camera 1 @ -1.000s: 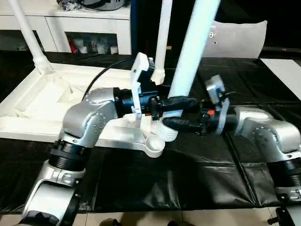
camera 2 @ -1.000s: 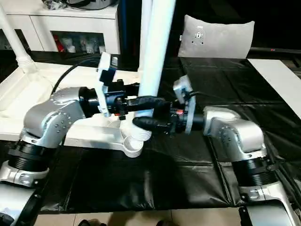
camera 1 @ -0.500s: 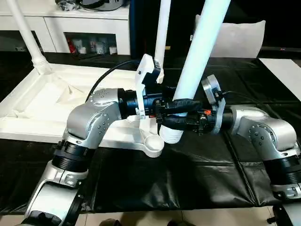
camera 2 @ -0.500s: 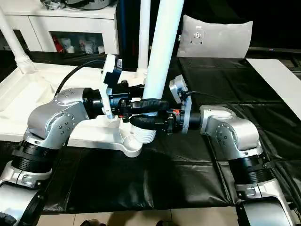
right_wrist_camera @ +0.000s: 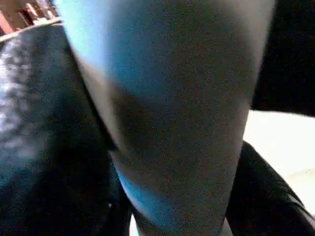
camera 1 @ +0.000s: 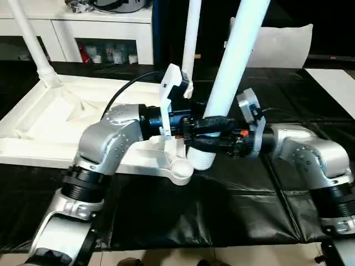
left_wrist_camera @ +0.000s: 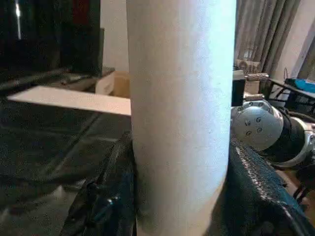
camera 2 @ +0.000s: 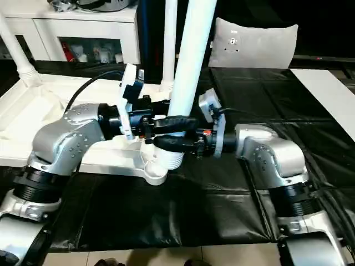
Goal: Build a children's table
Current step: Pick table leg
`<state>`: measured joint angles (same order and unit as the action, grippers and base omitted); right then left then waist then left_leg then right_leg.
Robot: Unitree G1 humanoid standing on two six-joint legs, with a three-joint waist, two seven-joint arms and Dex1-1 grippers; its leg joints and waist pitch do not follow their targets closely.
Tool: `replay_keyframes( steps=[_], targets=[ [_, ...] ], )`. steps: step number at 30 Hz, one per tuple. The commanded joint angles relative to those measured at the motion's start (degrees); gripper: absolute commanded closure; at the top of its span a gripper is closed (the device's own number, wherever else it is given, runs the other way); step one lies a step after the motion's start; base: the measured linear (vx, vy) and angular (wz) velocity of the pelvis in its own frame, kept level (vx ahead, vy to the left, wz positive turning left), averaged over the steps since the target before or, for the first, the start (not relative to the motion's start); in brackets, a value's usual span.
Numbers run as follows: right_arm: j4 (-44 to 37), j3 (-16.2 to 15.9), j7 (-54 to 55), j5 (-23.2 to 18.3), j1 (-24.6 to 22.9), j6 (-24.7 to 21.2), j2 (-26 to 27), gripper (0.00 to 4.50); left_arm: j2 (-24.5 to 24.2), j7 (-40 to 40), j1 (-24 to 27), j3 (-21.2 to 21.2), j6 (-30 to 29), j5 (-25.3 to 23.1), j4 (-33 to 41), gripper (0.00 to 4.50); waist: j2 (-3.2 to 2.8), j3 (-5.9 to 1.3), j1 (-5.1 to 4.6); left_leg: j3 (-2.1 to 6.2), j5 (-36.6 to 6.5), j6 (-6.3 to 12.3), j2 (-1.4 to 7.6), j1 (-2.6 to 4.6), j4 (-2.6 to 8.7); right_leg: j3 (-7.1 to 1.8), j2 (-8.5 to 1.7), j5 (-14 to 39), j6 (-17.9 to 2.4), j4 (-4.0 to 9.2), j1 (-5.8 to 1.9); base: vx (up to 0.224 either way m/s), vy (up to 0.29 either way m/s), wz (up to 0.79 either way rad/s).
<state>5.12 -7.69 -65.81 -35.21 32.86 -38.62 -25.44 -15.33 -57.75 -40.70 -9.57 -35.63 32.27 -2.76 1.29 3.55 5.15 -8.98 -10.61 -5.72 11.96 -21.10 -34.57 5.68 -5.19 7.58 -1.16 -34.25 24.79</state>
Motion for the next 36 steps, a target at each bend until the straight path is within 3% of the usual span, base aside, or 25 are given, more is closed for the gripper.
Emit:
replay_keyframes(
  steps=[1, 13, 16, 20, 21, 23, 24, 27, 28, 29, 32, 33, 35, 36],
  targets=[
    [0.8, 1.2, 1.3, 0.3, 0.1, -0.1, -0.4, 2.48, 0.0, -3.5, 0.7, -2.3, -1.2, 2.3, 4.2, 1.85, -0.05, -4.86, 0.21, -0.64, -8.8, 1.49, 0.39, -0.07, 3.49, -2.09, -2.11, 18.5, -8.4, 3.86, -4.65, 0.0, 0.0, 0.0],
    [0.2, 1.1, 3.3, -0.2, -1.3, -1.7, 1.5, 2.54, 0.8, -5.8, 3.8, -5.1, -3.8, 5.1, 9.8, 0.92, -0.17, -4.62, 0.15, -0.59, -10.5, 1.0, 0.43, 0.08, 3.63, -2.03, -2.14, 21.9, -7.0, 4.3, -4.48, 0.0, 0.0, 0.0],
    [0.2, 1.6, 4.0, -0.5, -1.6, -2.1, 1.9, 2.54, 3.0, -3.4, 4.1, -2.7, -2.6, 5.9, 8.9, 0.56, 0.04, -4.66, 0.08, -0.64, -10.4, 1.04, 0.33, 0.06, 3.55, -1.96, -2.11, 23.2, -6.2, 4.55, -4.5, 0.0, 0.0, 0.0],
    [-0.7, 3.2, 5.4, -1.2, -2.5, -1.2, 3.4, 2.54, 7.0, 0.7, 4.7, 3.2, -1.3, 9.6, 7.8, 0.44, 0.16, -4.66, 0.17, -0.69, -10.1, 1.21, 0.29, -0.09, 3.44, -1.93, -2.17, 23.5, -6.2, 4.63, -4.47, 0.0, 0.0, 0.0],
    [-1.1, 4.0, 6.1, -1.7, -2.9, -0.8, 4.2, 2.54, 8.3, 2.0, 4.9, 5.0, -1.1, 11.0, 7.6, 0.14, 0.11, -4.66, 0.15, -0.72, -10.1, 1.2, 0.26, -0.13, 3.37, -1.91, -2.17, 23.5, -6.2, 4.57, -4.44, 0.0, 0.0, 0.0],
    [-1.7, 5.8, 8.1, -2.4, -3.7, 0.9, 6.1, 2.55, 10.9, 5.3, 5.1, 9.6, -2.2, 15.2, 6.9, 0.04, 0.2, -4.67, 0.17, -0.82, -10.3, 1.44, 0.21, -0.19, 3.31, -1.81, -2.27, 24.1, -6.2, 4.76, -4.43, 0.0, 0.0, 0.0],
    [-1.9, 6.4, 9.0, -2.6, -4.0, 1.2, 6.8, 2.55, 11.5, 6.1, 5.2, 10.9, -2.7, 16.7, 6.8, 0.04, -0.09, -4.75, 0.18, -0.72, -10.7, 1.33, 0.17, -0.19, 3.29, -1.69, -2.19, 24.3, -6.2, 4.85, -4.39, 0.0, 0.0, 0.0],
    [-2.9, 6.9, 10.8, -3.2, -5.5, 0.9, 7.8, 2.57, 12.7, 8.4, 5.3, 14.5, -3.3, 19.8, 5.7, 0.04, -0.01, -4.66, 0.07, -0.69, -10.7, 1.58, 0.14, -0.08, 3.48, -1.63, -1.89, 24.4, -5.3, 4.97, -4.36, 0.0, 0.0, 0.0],
    [-3.1, 7.0, 11.2, -3.5, -5.7, 0.4, 7.9, 2.57, 12.6, 8.6, 5.3, 14.9, -3.3, 19.8, 5.5, 0.04, -0.01, -4.64, 0.08, -0.68, -10.9, 1.58, 0.14, 0.0, 3.51, -1.58, -1.91, 24.9, -5.1, 5.09, -4.32, 0.0, 0.0, 0.0],
    [-3.9, 7.4, 12.6, -3.8, -6.6, -0.5, 8.5, 2.57, 11.9, 8.9, 5.6, 15.9, -3.3, 19.1, 5.1, 0.04, -0.53, -4.59, 0.06, -0.57, -11.2, 1.38, 0.14, 0.05, 3.62, -1.58, -1.87, 25.4, -4.7, 5.24, -4.29, 0.0, 0.0, 0.0],
    [-4.8, 9.2, 15.6, -3.9, -7.9, -0.7, 9.9, 2.57, 10.0, 9.1, 6.4, 16.3, -3.3, 16.6, 4.9, 0.04, -0.43, -4.63, -0.12, -0.47, -12.1, 0.94, 0.11, 0.27, 3.77, -1.41, -1.88, 26.6, -3.3, 5.46, -4.28, 0.0, 0.0, 0.0],
    [-5.6, 10.6, 17.8, -3.7, -9.0, -0.4, 10.7, 2.57, 7.3, 9.5, 7.4, 15.8, -2.5, 12.5, 4.4, 0.04, -0.89, -4.64, -0.04, -0.4, -12.2, 0.81, 0.11, 0.32, 3.78, -1.41, -1.91, 26.4, -3.4, 5.38, -4.28, 0.0, 0.0, 0.0],
    [-5.9, 11.1, 18.6, -3.4, -9.5, 0.3, 10.9, 2.57, 6.1, 9.8, 7.8, 15.5, -2.2, 10.8, 4.3, 0.04, -0.76, -4.48, -0.36, -0.29, -13.2, 0.58, 0.17, 0.41, 3.98, -1.37, -1.79, 26.7, -2.8, 5.43, -4.17, 0.0, 0.0, 0.0],
    [-6.5, 11.7, 20.0, -2.8, -10.2, 1.9, 11.5, 2.57, 4.1, 10.4, 8.5, 14.8, -1.5, 8.6, 4.2, 0.04, -1.09, -4.39, -0.4, -0.27, -14.1, 0.34, 0.2, 0.6, 4.04, -1.39, -1.85, 27.5, -2.2, 5.81, -4.01, 0.0, 0.0, 0.0]
  ],
)
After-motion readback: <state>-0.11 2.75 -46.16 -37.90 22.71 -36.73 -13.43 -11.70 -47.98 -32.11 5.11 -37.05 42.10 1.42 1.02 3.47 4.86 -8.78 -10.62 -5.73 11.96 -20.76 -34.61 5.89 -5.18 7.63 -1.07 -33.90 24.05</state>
